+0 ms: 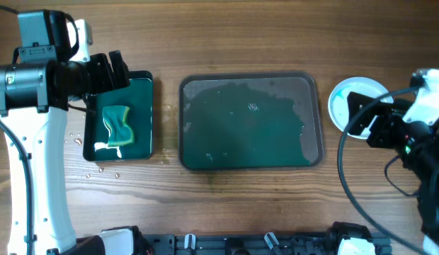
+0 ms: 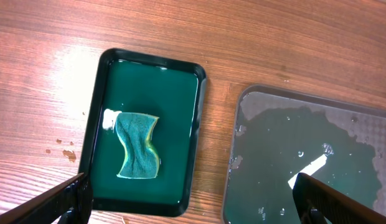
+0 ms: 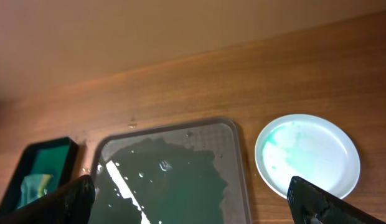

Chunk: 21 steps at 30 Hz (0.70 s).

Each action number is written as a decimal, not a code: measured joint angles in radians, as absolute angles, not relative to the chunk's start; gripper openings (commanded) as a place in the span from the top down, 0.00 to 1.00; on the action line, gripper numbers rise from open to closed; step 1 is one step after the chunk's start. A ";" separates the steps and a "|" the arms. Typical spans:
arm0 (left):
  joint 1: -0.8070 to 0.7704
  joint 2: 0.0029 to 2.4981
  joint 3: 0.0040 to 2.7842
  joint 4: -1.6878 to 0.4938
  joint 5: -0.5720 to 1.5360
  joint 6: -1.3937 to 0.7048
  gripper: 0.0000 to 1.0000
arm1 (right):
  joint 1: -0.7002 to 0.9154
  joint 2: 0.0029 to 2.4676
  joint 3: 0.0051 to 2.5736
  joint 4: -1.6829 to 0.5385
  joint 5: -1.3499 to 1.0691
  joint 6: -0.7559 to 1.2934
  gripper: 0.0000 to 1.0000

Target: Clean dirty plates on tray and stack at the side

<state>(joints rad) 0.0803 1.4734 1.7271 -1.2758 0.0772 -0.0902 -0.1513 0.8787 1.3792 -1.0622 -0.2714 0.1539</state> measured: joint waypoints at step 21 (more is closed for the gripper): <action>0.080 1.473 1.727 -1.277 0.078 -0.090 0.00 | -0.131 0.921 1.353 -0.998 -0.264 0.181 0.00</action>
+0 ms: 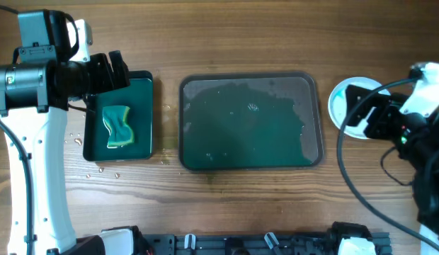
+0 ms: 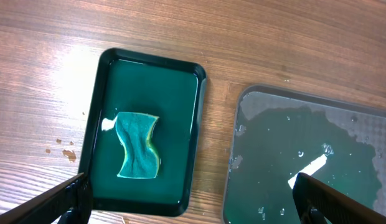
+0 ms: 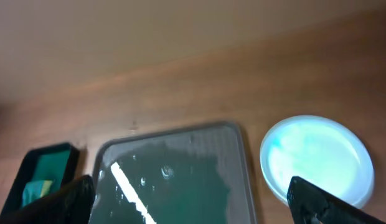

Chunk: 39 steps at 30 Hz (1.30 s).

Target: Clean dirty plates on tray and stack at the side

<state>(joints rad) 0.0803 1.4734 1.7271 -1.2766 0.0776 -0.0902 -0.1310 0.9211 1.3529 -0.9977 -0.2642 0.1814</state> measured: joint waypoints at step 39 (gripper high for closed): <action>0.080 1.473 1.727 -1.276 0.081 -0.090 0.00 | 0.115 0.020 0.008 0.001 -0.076 0.250 0.00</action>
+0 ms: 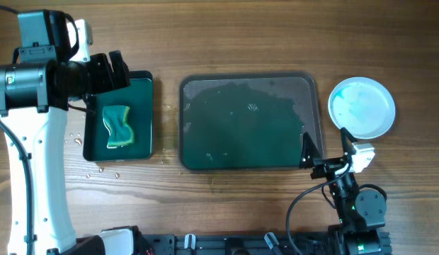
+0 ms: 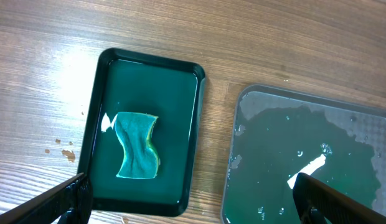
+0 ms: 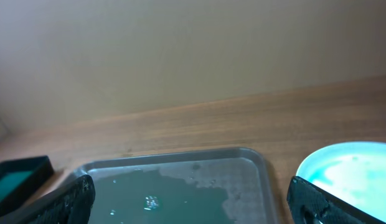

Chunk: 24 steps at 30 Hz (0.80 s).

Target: Clean dirty plates on tray and stack at the side

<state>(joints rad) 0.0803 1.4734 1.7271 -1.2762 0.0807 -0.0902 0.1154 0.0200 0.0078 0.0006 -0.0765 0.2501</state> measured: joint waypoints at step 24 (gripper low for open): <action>0.080 1.473 1.727 -1.276 0.081 -0.090 0.00 | 0.115 0.020 0.008 0.001 -0.076 0.311 0.00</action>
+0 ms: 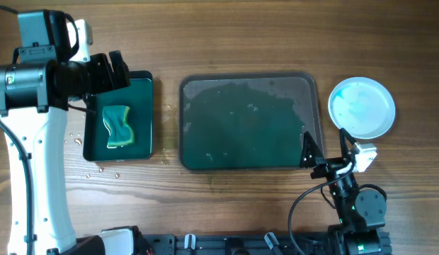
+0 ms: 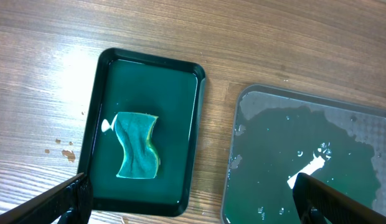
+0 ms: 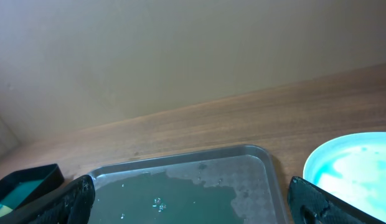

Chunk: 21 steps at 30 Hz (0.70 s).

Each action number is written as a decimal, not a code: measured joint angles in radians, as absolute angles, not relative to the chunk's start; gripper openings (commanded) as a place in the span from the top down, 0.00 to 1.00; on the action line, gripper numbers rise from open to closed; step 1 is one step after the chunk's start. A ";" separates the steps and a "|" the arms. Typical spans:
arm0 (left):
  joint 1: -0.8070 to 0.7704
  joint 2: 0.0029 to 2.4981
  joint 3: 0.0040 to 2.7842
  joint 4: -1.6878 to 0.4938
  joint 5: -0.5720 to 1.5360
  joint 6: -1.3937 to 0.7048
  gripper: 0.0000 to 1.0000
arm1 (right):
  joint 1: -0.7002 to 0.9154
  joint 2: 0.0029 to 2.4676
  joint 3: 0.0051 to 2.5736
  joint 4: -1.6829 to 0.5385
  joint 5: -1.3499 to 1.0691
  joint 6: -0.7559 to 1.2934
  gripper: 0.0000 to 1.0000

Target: Clean dirty plates on tray and stack at the side

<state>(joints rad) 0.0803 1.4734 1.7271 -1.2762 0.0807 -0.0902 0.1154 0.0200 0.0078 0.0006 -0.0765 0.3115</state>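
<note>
A single white plate (image 1: 361, 108) with a pale teal smear lies on the wood to the right of the grey tray (image 1: 248, 75); the right wrist view catches its edge (image 3: 361, 168). The grey tray (image 3: 243, 180) (image 2: 233, 155) holds a pool of green water and no plates. My right gripper (image 1: 326, 147) (image 3: 190, 202) hangs open and empty near the front edge, below the plate. Over the small black tray (image 1: 152, 113) (image 2: 155, 58), my left gripper (image 1: 110, 71) (image 2: 193, 205) is open and empty. A green-and-yellow sponge (image 1: 117, 126) (image 2: 138, 153) lies in that tray.
Water drops and small stains (image 1: 92, 166) spot the wood beside and in front of the black tray. The left arm's white body (image 1: 35, 142) runs down the left side. Black fixtures (image 1: 241, 244) line the front edge.
The right wrist view has shifted a little, so the plate sits slightly lower in it. The left gripper, sponge, trays and plate have not moved.
At first my right gripper was open over the white plate lying right of the grey tray, and it stayed there a moment later. Then the right arm stood back at the front edge, leaving the plate uncovered. The left gripper kept open above the sponge throughout.
</note>
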 measured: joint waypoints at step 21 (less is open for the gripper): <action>0.029 0.739 0.875 -0.539 0.115 -0.091 0.00 | 0.115 0.020 0.008 0.001 -0.076 0.314 0.00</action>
<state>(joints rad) 0.0288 0.7391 0.8745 -0.5388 0.1146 -0.0914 0.1154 0.0200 0.0078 0.0010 -0.0765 0.3138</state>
